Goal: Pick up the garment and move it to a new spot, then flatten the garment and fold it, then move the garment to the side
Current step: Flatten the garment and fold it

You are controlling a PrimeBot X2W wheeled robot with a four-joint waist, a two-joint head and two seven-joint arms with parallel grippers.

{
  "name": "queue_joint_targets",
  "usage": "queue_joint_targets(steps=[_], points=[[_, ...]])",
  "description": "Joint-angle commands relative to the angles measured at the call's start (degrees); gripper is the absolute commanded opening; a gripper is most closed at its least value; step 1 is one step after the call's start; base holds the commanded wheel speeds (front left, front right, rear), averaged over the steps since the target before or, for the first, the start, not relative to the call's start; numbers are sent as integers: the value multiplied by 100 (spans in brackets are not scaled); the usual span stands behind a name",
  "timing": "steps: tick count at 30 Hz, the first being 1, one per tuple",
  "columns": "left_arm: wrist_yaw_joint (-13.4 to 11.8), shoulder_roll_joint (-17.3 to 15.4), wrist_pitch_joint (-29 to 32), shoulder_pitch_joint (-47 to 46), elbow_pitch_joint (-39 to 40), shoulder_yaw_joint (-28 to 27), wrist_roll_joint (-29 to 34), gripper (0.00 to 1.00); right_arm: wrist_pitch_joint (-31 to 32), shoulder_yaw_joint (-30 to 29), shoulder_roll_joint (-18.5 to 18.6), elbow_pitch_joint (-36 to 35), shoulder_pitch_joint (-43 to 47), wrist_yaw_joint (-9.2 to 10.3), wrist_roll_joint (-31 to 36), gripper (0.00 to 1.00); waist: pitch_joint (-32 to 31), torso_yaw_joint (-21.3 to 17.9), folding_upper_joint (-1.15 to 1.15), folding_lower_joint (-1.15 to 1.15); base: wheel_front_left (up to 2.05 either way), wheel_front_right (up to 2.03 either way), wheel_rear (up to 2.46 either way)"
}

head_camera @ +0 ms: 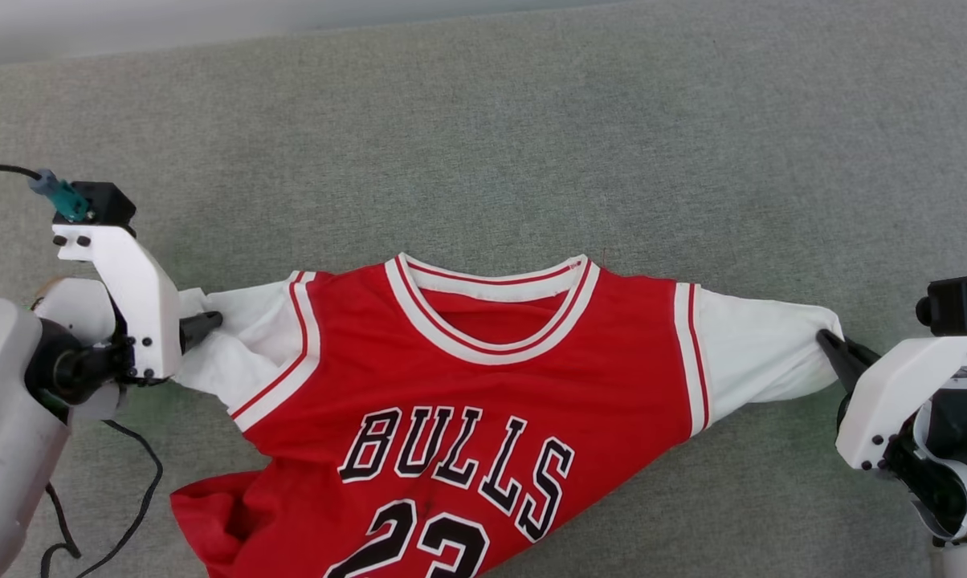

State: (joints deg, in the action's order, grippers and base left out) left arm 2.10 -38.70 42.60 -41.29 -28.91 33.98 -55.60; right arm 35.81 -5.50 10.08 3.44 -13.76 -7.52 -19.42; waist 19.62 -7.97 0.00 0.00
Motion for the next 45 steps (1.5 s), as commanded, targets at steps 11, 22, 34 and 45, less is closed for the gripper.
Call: queue_joint_targets(steps=[11, 22, 34, 45], points=[[-116, 345, -741, 9, -381, 129, 358, 0, -250, 165, 195, 54, -345, 5, 13, 0, -180, 104, 0, 0, 0, 0, 0], [-575, 713, -2412, -897, -868, 50, 1186, 0, -456, 352, 564, 711, -1150, 7, 217, 0, -1167, 479, 0, 0, 0, 0, 0], [-592, 1160, -3945, -2288, -1692, -204, 1506, 0, -1140, 836, 1018, 2267, -3382, 7, 261, 0, -1388, 544, 0, 0, 0, 0, 0], [-604, 1070, -4774, -3950, -1850, -569, 1599, 0, -2140, 1101, 1163, 2967, -5884, 7, 467, 0, -144, 472, 0, 0, 0, 0, 0]])
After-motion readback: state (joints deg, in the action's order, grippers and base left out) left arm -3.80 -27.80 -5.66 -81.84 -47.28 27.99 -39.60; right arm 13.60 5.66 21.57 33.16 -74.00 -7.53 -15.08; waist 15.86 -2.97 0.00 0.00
